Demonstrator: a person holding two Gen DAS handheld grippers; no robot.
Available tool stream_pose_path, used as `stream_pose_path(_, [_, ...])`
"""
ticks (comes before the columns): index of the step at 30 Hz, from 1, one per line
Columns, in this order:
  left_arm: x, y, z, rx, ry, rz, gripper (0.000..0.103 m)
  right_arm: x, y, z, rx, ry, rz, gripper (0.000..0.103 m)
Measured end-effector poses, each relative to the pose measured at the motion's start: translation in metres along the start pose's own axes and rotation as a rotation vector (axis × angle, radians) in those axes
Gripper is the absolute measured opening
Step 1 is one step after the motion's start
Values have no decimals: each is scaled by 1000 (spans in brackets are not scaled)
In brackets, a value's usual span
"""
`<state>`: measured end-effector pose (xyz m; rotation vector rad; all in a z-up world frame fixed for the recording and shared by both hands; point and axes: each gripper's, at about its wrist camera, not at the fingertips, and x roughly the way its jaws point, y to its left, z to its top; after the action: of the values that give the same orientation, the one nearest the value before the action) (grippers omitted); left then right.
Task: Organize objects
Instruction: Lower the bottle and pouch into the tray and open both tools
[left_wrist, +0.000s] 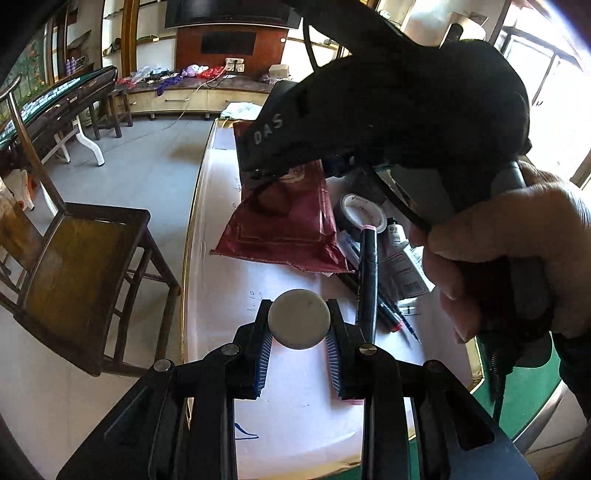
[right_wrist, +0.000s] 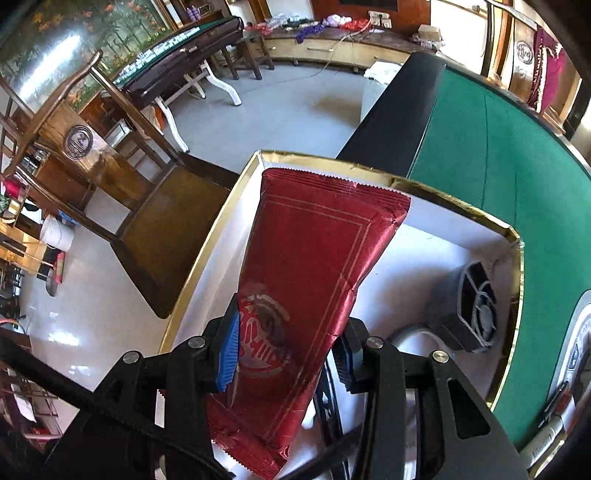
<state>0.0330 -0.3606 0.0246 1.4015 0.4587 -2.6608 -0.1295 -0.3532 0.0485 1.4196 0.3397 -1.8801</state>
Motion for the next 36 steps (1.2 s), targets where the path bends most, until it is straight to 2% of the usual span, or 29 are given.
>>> stream_pose_path(13, [0, -5, 2, 34, -44, 31, 23, 15, 4, 9, -12, 20, 4, 42])
stream_pose_path(19, [-4, -2, 4, 25, -72, 22, 25, 17, 1, 11, 3, 36, 3, 44])
stream_pose_path(23, [-9, 1, 7, 1, -100, 6, 38, 13, -2, 11, 9, 49, -6, 49])
stream_pose_path(26, [-11, 5, 9, -19, -113, 0, 45, 2, -8, 10, 21, 38, 2, 50])
stream_pose_path(30, [-11, 8, 12, -30, -108, -16, 45, -20, -11, 6, 31, -1, 17, 50])
stream_pose_path(34, [-17, 13, 13, -41, -99, -41, 45, -60, -16, -9, 58, -63, 55, 50])
stream_pose_path(36, [-19, 14, 16, -39, -99, -51, 49, -92, -24, -28, 96, -120, 98, 51])
